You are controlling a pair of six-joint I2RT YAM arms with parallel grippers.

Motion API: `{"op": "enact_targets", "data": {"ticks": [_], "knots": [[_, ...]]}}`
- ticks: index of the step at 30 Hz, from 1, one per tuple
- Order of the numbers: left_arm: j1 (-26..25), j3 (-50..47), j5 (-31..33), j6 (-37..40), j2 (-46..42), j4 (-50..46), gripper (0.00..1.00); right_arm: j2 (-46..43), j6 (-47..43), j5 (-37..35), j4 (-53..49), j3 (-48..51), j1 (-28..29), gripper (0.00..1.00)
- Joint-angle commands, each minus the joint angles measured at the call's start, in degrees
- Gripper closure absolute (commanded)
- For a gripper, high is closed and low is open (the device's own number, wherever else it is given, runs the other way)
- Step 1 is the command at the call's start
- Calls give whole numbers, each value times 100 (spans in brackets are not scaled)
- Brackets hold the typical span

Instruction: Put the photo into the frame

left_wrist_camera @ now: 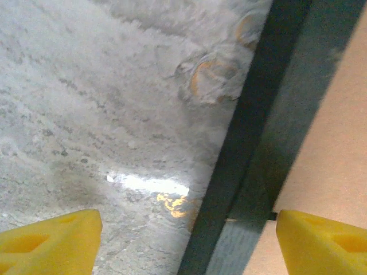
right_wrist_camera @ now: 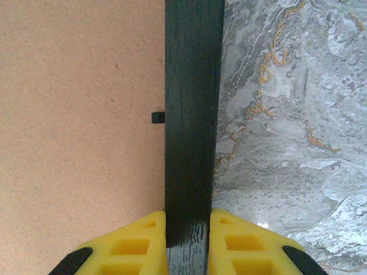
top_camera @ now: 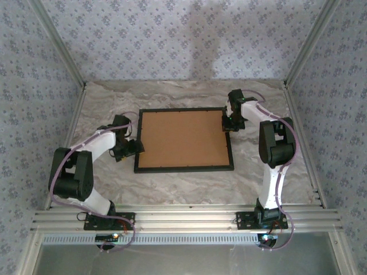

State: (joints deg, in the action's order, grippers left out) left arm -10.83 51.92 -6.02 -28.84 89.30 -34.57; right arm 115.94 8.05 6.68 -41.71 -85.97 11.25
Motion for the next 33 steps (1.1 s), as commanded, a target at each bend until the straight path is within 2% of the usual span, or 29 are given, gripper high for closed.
{"op": "enact_targets", "data": {"ticks": [1,7,12,14,17,20,22,25,29,33], "knots": [[28,19,-263,-165,-333,304,17,165,-218,164,-189,-303,-24,81],[-22,-279,-833,-399,-216,747,15,516,-370,383,-100,-914,-17,78],[-126,-547,-998,-614,-259,972,16,1000,-347,440,64,-1681,83,75],[-209,-627,-1083,-737,-303,1051,16,1230,33,522,274,-2119,131,71],[-459,-751,-1458,-1091,-359,1262,16,1544,297,521,217,-2949,167,58],[-754,-759,-1587,-1332,-484,1290,16,1534,418,251,42,-3437,202,52],[-785,-746,-1554,-1413,-670,1304,15,1301,439,-3,21,-3374,244,43],[-623,-497,-1189,-1255,-968,1186,11,810,390,-313,-143,-3021,307,36],[-73,44,-848,-898,-897,1457,1,-129,263,-941,-136,-1843,519,33],[296,931,-720,-444,-142,1818,1,-1078,490,-1594,-190,-469,927,33]]}}
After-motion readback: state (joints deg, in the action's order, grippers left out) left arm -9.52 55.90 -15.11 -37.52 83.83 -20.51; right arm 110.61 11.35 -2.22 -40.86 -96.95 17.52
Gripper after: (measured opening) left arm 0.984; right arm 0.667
